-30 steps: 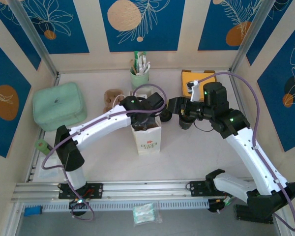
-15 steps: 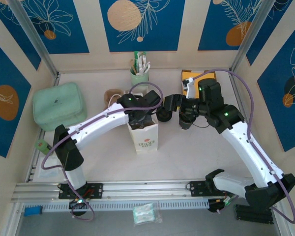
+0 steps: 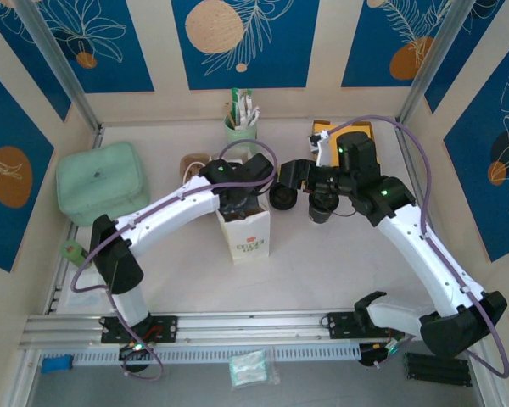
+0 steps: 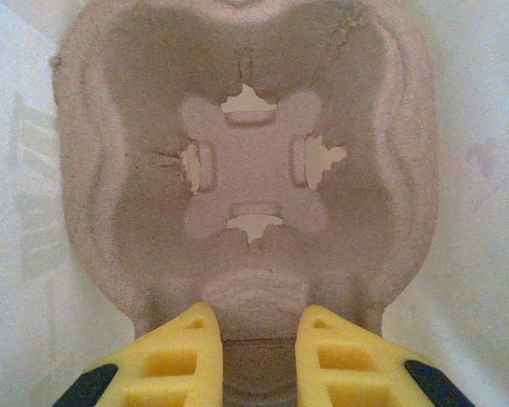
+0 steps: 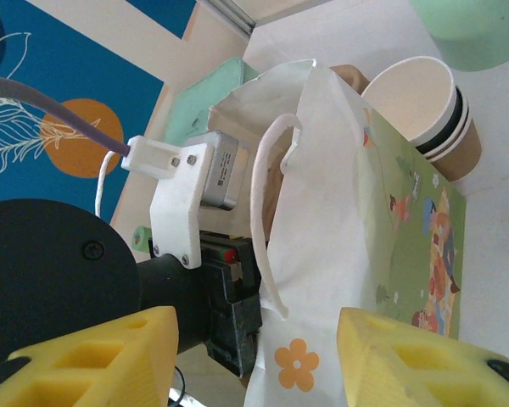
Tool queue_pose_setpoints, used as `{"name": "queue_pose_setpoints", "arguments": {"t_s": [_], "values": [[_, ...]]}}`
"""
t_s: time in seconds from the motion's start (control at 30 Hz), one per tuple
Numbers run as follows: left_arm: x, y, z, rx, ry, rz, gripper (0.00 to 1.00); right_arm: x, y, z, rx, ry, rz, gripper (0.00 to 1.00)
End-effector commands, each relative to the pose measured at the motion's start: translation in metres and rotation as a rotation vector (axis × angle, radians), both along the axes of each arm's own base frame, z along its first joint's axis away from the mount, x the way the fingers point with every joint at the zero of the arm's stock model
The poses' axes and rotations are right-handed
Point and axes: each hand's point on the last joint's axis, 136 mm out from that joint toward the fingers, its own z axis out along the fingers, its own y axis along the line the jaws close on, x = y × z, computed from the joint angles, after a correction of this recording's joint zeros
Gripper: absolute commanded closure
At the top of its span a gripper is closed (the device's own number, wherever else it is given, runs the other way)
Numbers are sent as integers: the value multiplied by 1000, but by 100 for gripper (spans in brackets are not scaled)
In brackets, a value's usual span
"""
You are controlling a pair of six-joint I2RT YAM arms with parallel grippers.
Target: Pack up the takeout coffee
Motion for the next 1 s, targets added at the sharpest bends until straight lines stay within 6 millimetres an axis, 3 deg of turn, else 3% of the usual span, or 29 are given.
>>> {"name": "queue_pose_setpoints", "arguments": {"t_s": [0.0,0.23,0.5,0.97], "values": [[-11,-21,9,-42,-38,-61,92,-3,-7,1,52,17,-8,47],[-12,-21,9,-41,-40,-63,92,-8,-25,6,176,59,-10,47],[-11,-21,10,-43,-43,-67,92,-14,-18,8,265,82,50,47],[-12,-19,10,-42,-46,-67,92,-14,-7,8,276,92,74,50]]}}
